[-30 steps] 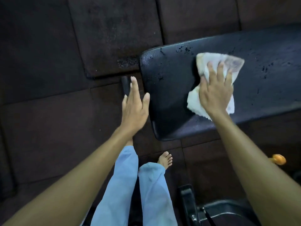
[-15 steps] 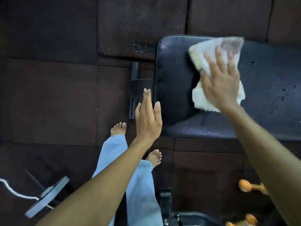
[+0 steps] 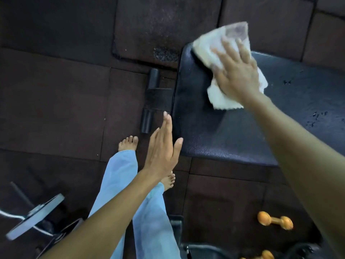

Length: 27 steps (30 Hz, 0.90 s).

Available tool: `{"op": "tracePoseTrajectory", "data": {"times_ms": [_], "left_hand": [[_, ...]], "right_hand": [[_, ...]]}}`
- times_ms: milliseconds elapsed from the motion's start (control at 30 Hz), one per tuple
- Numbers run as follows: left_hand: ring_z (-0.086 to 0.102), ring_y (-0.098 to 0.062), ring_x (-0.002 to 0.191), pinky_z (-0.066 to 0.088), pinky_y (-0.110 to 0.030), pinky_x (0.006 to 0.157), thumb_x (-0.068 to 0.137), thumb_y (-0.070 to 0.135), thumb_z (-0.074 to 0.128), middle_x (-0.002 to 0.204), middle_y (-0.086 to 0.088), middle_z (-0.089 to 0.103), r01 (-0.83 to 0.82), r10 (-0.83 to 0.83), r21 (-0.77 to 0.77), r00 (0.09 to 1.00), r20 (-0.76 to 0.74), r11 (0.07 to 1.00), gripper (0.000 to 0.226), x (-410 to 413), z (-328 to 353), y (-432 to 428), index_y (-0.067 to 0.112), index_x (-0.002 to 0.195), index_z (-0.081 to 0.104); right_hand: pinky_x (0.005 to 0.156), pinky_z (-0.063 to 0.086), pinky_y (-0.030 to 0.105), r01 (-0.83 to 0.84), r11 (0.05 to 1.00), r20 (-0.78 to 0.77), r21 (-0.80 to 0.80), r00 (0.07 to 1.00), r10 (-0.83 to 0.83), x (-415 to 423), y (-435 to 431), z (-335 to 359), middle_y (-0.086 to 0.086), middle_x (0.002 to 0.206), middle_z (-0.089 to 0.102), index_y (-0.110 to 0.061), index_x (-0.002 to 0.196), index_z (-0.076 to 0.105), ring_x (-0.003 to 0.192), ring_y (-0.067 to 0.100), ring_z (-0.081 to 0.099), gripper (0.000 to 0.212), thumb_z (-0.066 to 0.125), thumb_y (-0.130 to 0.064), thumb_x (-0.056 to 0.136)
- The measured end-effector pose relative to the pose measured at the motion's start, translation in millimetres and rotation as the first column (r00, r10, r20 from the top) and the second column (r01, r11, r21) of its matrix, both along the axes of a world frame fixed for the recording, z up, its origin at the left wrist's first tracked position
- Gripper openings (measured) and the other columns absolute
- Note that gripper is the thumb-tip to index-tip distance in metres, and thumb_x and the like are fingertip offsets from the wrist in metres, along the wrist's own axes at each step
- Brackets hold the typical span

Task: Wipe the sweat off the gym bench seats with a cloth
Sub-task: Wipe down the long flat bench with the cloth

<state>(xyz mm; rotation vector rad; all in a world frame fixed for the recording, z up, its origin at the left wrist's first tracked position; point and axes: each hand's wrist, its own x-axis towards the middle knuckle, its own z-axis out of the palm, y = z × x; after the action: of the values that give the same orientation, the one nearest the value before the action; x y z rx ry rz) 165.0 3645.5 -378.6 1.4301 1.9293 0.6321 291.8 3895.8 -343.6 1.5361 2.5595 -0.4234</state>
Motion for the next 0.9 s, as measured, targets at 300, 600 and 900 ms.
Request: {"op": "tracePoseTrajectory", "data": {"times_ms": [300,600,900], "left_hand": [[0.022,-0.023,0.143,0.029,-0.045,0.113,0.1,0.037,0.029,0.157,-0.02,0.016,0.035,-0.036,0.03,0.999,0.009,0.999,0.065,-2,-3,-5,0.006,0.15,0.001],[0.024,-0.022,0.143,0.031,-0.044,0.112,0.1,0.035,0.031,0.159,-0.017,0.015,0.032,-0.032,0.032,0.999,-0.009,0.999,0.065,0,-3,-11,0.005,0.15,0.001],[0.043,-0.032,0.13,0.026,-0.034,0.107,0.099,0.035,0.032,0.154,-0.02,0.029,0.017,-0.02,-0.054,0.999,-0.048,0.998,0.068,4,6,-26,0.004,0.151,0.001]], "right_hand": [[0.114,0.018,0.053,-0.573,0.819,0.028,-0.039,0.819,0.574,-24,-62,5,-0.005,0.161,0.024,-0.037,0.147,0.039,0.15,0.031,0.015,0.055,0.024,-0.057,0.097],[0.115,0.012,0.056,-0.249,0.969,0.076,-0.001,0.966,0.248,-48,-56,3,-0.002,0.165,0.009,-0.037,0.152,0.025,0.15,0.037,0.005,0.052,0.032,-0.046,0.102],[0.118,0.013,0.05,-0.049,0.999,0.049,-0.022,0.998,0.05,-10,-34,6,-0.006,0.165,0.008,-0.038,0.152,0.025,0.152,0.027,0.003,0.05,0.025,-0.047,0.102]]}}
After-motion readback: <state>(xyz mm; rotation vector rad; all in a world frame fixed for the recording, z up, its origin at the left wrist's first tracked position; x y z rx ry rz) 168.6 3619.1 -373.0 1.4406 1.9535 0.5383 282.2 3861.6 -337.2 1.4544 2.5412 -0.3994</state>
